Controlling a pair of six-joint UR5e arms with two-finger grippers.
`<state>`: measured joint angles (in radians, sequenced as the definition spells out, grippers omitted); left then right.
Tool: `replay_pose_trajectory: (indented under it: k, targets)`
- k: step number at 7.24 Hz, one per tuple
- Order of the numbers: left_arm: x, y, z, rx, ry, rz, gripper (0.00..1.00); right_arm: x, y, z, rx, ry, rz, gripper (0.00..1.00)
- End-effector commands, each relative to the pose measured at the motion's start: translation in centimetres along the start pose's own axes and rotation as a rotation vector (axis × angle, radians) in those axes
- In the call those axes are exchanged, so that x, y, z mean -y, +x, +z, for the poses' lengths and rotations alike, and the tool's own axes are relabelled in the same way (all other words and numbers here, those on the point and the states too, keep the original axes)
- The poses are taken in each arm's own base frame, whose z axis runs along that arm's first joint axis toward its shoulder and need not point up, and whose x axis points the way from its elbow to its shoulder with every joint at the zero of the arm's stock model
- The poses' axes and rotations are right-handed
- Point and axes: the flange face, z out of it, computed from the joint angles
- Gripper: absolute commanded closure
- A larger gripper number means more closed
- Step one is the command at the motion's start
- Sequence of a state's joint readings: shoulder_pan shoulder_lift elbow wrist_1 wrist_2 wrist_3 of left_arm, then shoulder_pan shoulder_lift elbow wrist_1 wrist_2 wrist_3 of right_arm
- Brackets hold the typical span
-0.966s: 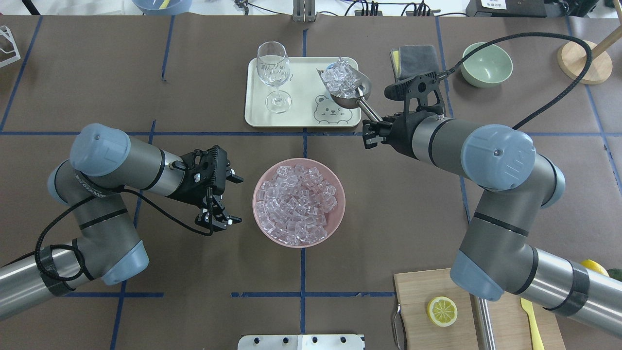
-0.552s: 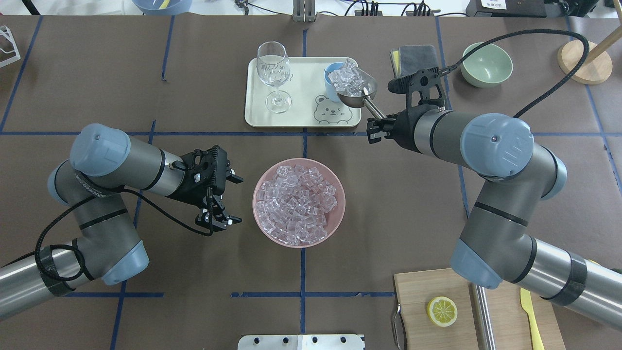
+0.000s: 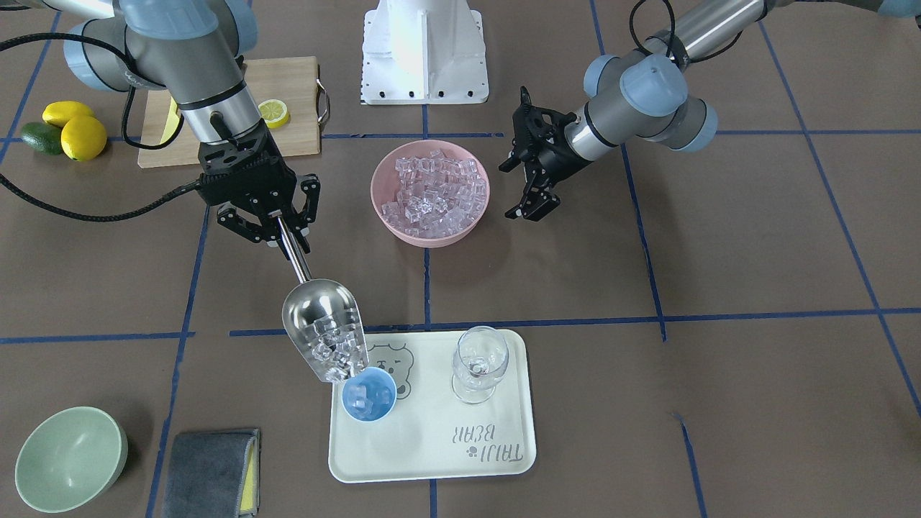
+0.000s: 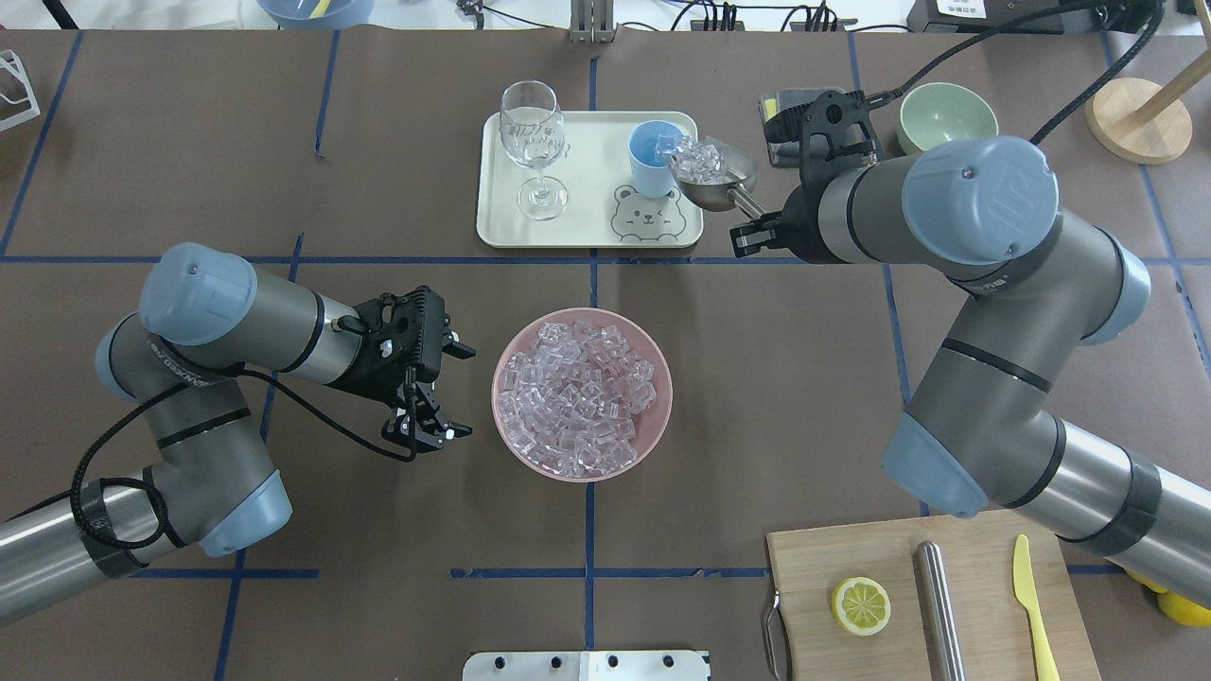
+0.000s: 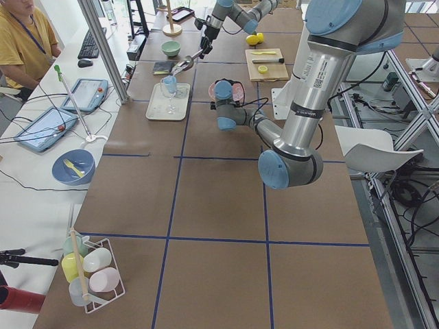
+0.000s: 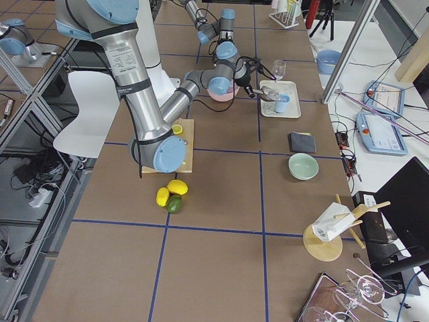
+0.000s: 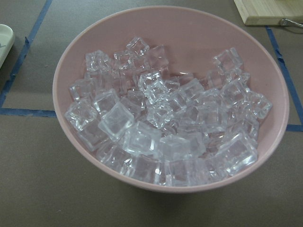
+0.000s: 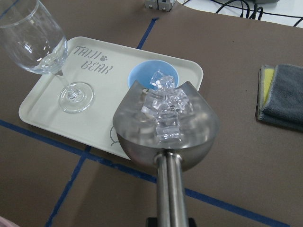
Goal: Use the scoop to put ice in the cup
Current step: 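Tilt the scoop to pour ice into the light-blue cup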
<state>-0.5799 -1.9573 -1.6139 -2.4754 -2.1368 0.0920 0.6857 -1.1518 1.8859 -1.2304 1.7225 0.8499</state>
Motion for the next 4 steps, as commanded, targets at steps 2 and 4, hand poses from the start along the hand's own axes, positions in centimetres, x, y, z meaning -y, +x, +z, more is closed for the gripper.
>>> replay_pose_trajectory:
  k: [2,4]
  targets:
    - [-0.1,0.0,0.0,0.000,-0.001,-0.001,0.00,1.7,-1.4,-1.8,-0.012,-0.053,0.016,1.00]
    - [-0.1,0.0,0.0,0.001,-0.001,-0.001,0.00,2.0,-1.7,-2.6,-0.032,-0.073,-0.014,1.00]
